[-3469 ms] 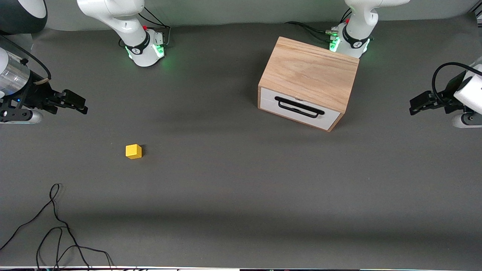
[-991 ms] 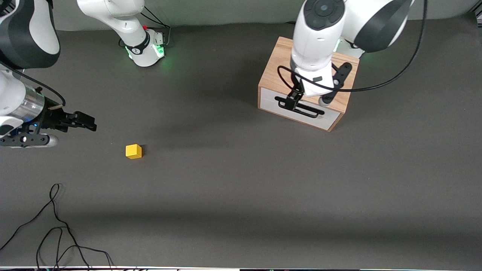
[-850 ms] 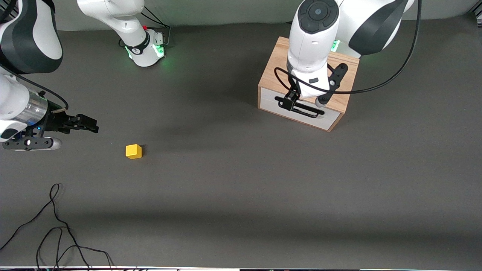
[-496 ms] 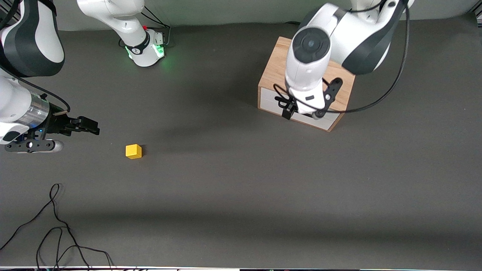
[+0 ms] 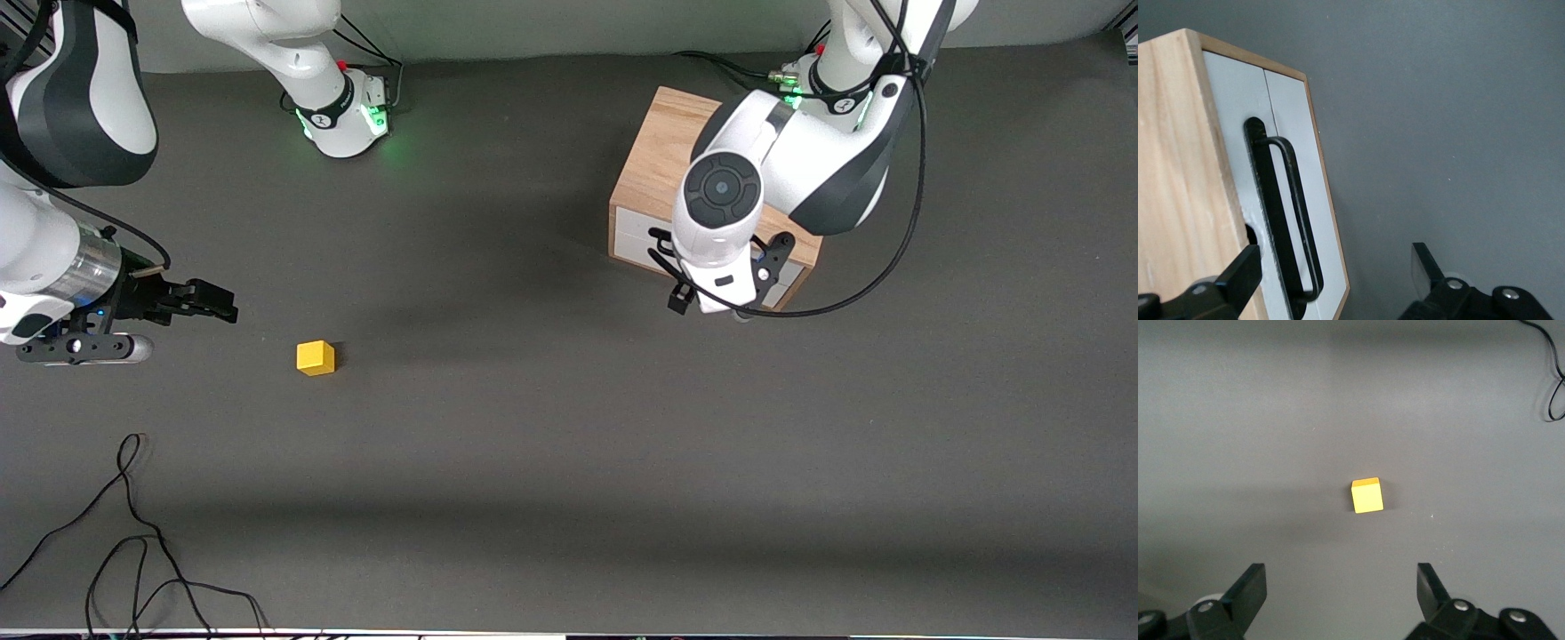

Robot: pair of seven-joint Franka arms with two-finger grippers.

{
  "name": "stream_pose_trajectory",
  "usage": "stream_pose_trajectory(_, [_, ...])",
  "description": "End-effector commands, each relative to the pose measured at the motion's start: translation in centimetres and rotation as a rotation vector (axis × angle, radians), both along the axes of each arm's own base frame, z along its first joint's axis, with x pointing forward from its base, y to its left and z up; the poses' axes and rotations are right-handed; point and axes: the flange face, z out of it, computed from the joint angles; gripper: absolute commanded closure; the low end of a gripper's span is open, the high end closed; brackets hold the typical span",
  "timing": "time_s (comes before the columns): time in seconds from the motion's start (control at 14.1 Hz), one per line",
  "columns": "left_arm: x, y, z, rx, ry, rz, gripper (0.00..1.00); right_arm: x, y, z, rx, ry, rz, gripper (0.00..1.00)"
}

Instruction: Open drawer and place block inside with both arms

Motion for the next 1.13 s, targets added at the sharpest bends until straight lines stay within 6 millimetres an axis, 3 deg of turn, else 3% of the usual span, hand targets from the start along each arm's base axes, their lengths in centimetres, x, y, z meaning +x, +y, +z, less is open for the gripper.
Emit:
stream_pose_trajectory(0.0, [-1.0,1.0,-1.5,-0.003,-0.006,-0.01,0.0,-0.1,-0.9,-0.5,0.015,-0.024,0.024,0.0])
stream_pose_trajectory(0.5, [-2.2,1.4,-5.6,0.0,-0.009,0.017,0.0,0.9,-0.8,-2.5,0.012,-0.04,0.037,0.0])
stream_pose_trajectory(1.06, [-2.9,0.1,-9.0,0.027,-0.012,0.108,0.0,0.6,-0.9,-4.8,0.013,-0.077,0.056,0.0])
